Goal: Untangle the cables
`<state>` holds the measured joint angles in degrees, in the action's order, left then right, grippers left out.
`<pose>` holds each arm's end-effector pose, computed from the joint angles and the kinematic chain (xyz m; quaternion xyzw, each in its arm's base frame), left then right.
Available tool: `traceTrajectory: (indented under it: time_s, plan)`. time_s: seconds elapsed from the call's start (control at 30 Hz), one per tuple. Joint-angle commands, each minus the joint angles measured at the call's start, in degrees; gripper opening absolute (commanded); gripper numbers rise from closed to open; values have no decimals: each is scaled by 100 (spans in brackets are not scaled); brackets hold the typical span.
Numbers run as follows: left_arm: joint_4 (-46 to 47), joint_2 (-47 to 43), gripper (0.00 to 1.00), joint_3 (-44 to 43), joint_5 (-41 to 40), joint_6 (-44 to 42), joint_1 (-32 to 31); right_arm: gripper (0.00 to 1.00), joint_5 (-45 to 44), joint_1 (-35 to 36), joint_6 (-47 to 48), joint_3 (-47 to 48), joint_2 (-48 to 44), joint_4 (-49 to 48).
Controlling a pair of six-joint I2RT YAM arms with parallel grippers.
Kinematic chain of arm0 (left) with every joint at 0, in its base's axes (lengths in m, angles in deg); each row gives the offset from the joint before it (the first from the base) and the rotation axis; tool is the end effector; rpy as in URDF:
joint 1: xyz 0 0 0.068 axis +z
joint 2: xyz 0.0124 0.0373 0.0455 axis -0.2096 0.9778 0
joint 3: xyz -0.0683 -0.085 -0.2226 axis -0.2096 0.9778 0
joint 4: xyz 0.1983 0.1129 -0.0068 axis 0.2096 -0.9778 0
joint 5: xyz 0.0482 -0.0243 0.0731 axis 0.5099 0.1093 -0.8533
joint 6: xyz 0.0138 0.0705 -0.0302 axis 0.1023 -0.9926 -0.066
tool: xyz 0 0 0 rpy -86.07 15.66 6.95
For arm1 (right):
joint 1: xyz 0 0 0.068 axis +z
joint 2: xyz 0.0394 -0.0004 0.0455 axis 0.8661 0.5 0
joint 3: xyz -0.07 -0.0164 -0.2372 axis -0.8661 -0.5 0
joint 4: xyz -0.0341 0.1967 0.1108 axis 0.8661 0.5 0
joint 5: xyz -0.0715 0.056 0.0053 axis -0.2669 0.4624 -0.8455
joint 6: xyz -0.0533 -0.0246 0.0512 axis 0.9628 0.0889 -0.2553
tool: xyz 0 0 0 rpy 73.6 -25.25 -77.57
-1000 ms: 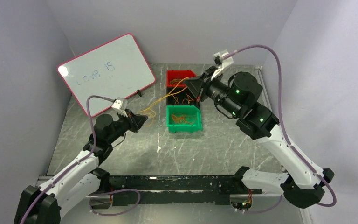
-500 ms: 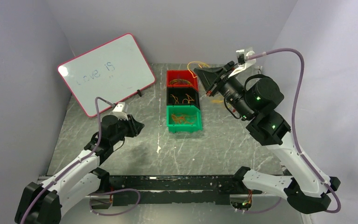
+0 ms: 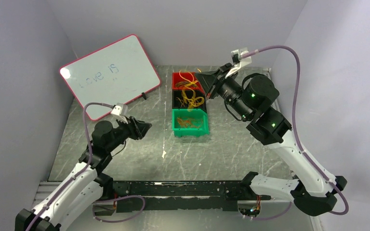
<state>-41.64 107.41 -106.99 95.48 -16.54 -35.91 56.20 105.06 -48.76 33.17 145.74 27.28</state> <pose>0.1651 -0.0888 0.2268 0.0527 0.7663 -0.3473 0.5380 0.1576 0.1493 0.4711 -0.1428 0.6414 0.3449 0.6703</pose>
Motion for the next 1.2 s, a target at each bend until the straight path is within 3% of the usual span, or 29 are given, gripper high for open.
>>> traceTrajectory:
  time_s: [0.0, 0.13, 0.23, 0.4, 0.63, 0.87, 1.17]
  plan:
    - [-47, -236, 52, -375, 394, -156, 34, 0, 154, -23, -191, -78, 43, -90]
    - [-80, -256, 57, -583, 517, -213, 29, 0, 214, -18, -292, -167, 108, -171]
    - [-17, -178, 71, -758, 626, -237, 31, 0, 209, -23, -448, -296, 79, -301]
    - [351, 58, 79, -1019, 969, -211, 26, 0, 234, -21, -846, -650, -3, -766]
    - [1041, 431, 99, -1334, 1489, -69, 24, 0, 407, -23, -1226, -896, 82, -1226]
    - [1567, 875, 100, -1525, 1464, -41, -113, 0, 551, -23, -1426, -967, 179, -1415]
    - [1939, 1724, 100, -2114, 823, -494, -816, 0, 750, -23, -1680, -1078, 189, -1593]
